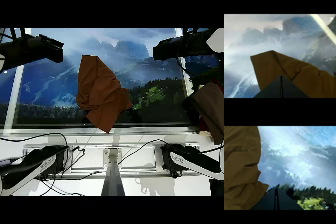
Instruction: Fold the clothes and pants, and hang the long-sleeved shirts on hangers.
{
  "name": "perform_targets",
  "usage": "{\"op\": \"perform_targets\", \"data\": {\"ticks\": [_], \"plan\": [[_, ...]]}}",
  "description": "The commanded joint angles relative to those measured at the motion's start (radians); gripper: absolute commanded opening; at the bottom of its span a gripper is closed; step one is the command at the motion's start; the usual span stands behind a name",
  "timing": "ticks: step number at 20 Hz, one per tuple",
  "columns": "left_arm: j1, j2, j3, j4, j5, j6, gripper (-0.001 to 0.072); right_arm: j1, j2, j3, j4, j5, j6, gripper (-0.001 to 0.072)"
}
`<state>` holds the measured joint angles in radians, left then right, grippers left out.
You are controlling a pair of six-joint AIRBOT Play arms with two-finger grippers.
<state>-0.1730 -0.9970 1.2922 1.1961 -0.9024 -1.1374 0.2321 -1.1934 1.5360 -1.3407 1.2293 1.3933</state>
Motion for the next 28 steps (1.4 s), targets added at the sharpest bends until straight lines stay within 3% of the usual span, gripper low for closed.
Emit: {"op": "perform_targets", "data": {"ticks": [1,18,22,25,28], "plan": [[0.000,0.000,0.000,0.000,0.000,0.000,0.0008,0.001,0.000,0.000,0.000,0.000,0.000,0.0014],[0.000,0.000,0.000,0.000,0.000,0.000,0.0008,0.001,0.000,0.000,0.003,0.000,0.001,0.0013],[0.000,0.000,0.000,0.000,0.000,0.000,0.0008,-0.002,-0.011,-0.012,-0.112,0.051,0.000,0.0014],[0.000,0.000,0.000,0.000,0.000,0.000,0.0008,-0.008,-0.009,-0.173,-0.122,0.109,-0.040,0.0013],[0.000,0.000,0.000,0.000,0.000,0.000,0.0008,-0.008,-0.008,-0.452,0.076,0.010,-0.145,0.0012]]}}
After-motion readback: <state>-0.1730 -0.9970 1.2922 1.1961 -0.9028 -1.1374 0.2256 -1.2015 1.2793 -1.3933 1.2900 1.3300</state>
